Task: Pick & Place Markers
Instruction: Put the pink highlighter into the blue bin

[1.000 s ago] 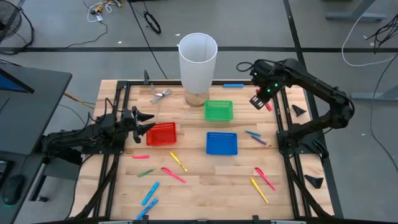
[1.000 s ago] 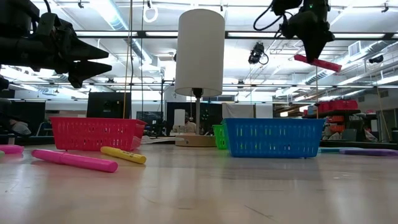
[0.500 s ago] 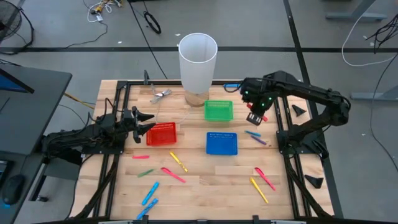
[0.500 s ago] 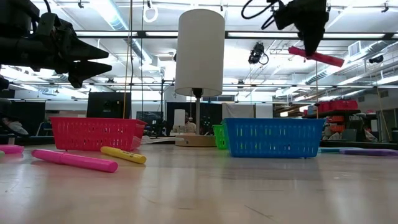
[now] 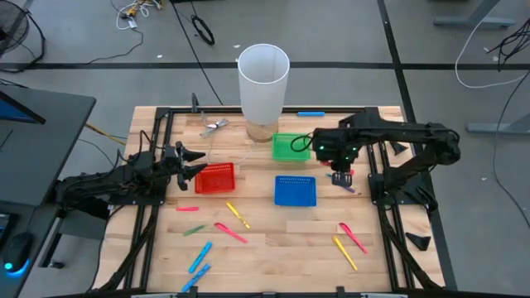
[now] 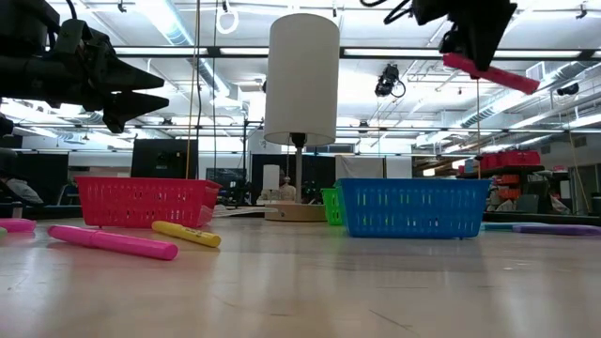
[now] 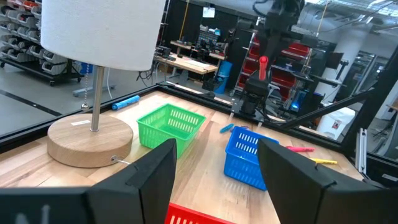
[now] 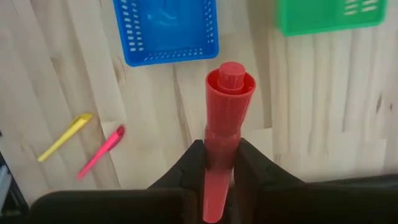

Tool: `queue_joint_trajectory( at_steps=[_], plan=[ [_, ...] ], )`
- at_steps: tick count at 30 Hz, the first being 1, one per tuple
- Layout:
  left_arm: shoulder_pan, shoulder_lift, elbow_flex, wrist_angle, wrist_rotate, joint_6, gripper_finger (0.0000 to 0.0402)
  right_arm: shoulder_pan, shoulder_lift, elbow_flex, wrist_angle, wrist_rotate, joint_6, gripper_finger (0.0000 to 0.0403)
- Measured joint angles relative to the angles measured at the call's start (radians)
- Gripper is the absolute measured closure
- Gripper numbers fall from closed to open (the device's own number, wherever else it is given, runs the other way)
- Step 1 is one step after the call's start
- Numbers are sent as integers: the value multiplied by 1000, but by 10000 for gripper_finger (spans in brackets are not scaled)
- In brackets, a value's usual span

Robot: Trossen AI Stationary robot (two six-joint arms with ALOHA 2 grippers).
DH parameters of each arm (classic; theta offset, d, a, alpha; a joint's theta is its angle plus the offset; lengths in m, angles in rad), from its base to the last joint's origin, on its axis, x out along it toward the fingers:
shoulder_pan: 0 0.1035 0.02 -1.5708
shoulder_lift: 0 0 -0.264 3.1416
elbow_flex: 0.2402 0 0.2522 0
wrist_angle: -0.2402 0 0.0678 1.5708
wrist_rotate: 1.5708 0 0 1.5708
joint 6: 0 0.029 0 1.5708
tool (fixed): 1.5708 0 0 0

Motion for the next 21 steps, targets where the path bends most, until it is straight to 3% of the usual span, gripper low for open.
queue_joint_trajectory(
  at_steps=[9,21],
  plan=[
    [0,0,0,0,0,0,170,0,106,78,1,2,-38,354],
    [0,0,0,0,0,0,170,0,338,379,3,-6,-37,354]
  ],
)
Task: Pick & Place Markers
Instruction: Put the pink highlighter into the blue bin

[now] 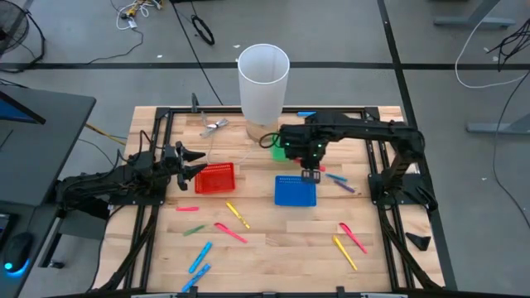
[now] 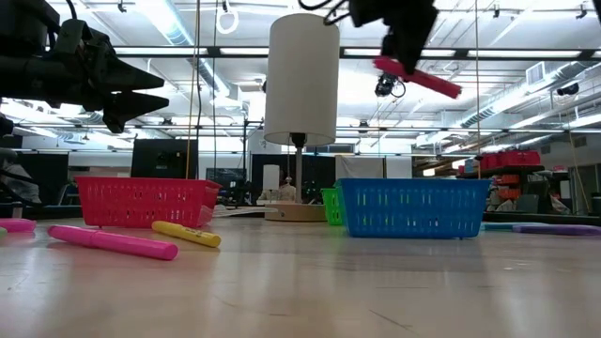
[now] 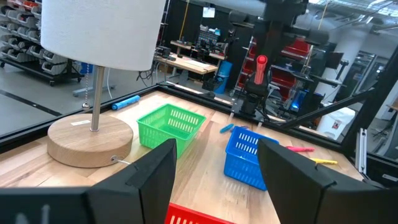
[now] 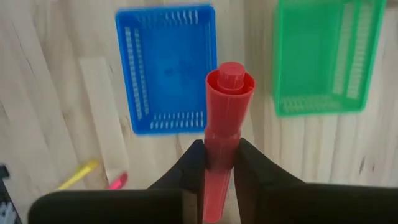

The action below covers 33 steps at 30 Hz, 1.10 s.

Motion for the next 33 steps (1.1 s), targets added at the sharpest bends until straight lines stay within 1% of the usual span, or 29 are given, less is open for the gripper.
queue_joint_trajectory(
  at_steps=[3,7,13,16,21,24,33],
  plan=[
    [0,0,0,0,0,0,170,0,43,70,0,-34,0,354],
    [0,0,0,0,0,0,170,0,88,131,-1,-47,2,354],
    [0,0,0,0,0,0,170,0,113,144,-1,-47,7,354],
    [0,0,0,0,0,0,170,8,114,115,4,-42,7,354],
    [0,0,0,0,0,0,170,33,114,21,45,-28,7,354],
    [0,0,0,0,0,0,170,46,114,-38,95,-9,7,354],
    [0,0,0,0,0,0,170,63,114,-209,266,-9,12,354]
  ],
)
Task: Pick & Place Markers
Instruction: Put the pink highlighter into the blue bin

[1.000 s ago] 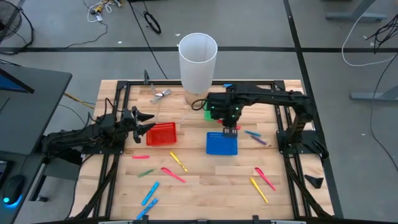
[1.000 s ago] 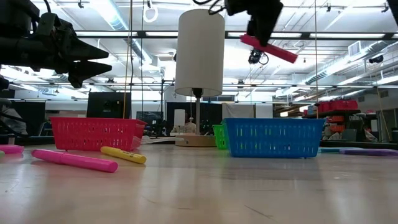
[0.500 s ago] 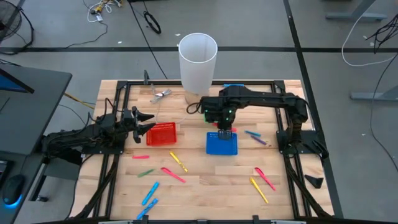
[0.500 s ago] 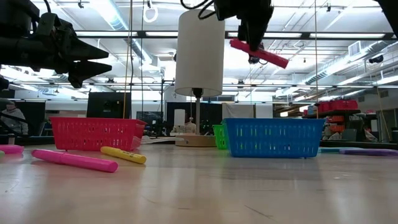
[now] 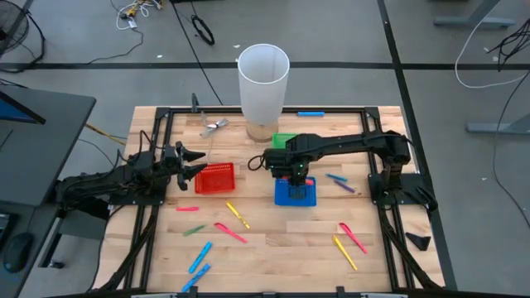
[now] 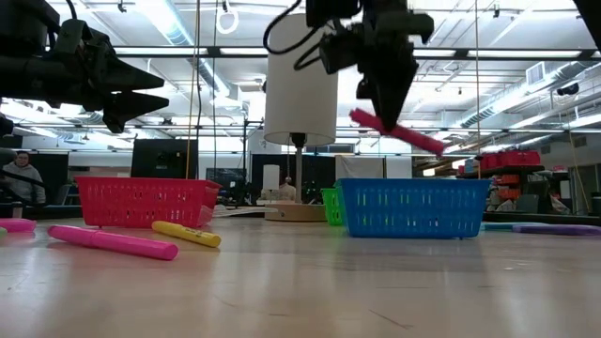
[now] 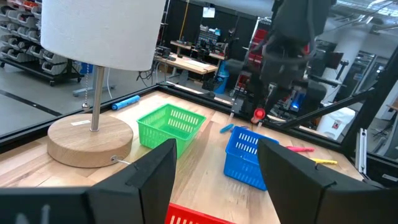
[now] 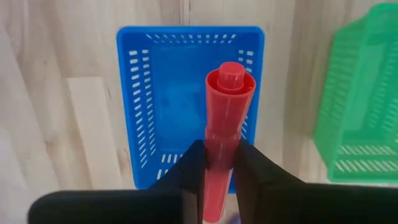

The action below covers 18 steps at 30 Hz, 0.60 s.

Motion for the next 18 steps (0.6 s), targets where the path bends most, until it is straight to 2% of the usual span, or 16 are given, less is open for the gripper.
queue_joint_trajectory(
  at_steps=[8,13,18],
  plan=[
    [0,0,0,0,0,0,170,2,0,-158,183,0,21,354],
    [0,0,0,0,0,0,170,2,12,-222,208,0,29,354],
    [0,0,0,0,0,0,170,6,22,-226,211,0,30,352]
  ],
)
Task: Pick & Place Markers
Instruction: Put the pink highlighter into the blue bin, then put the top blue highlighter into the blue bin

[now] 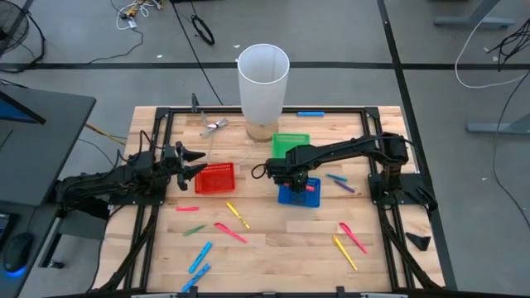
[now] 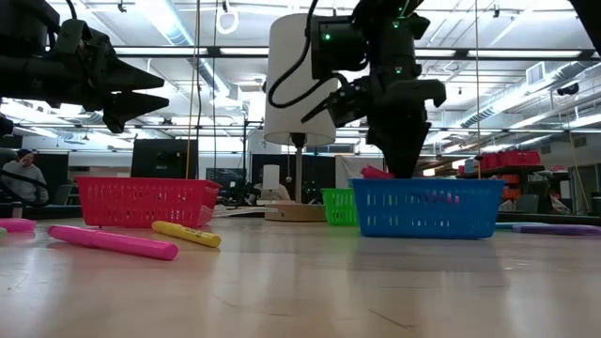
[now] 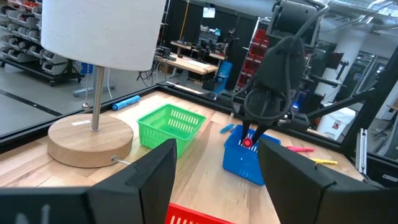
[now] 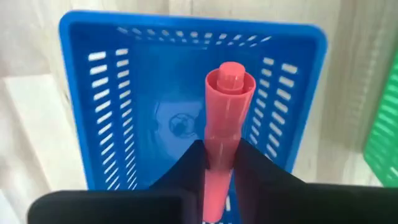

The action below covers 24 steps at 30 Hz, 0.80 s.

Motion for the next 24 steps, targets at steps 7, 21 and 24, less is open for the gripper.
queue_joint_trajectory(
  at_steps=[7,21,24],
  plan=[
    [0,0,0,0,0,0,170,0,0,2,3,-6,46,322],
    [0,0,0,0,0,0,170,0,0,6,-8,-10,70,255],
    [0,0,0,0,0,0,170,-1,0,36,-33,-10,69,250]
  ],
)
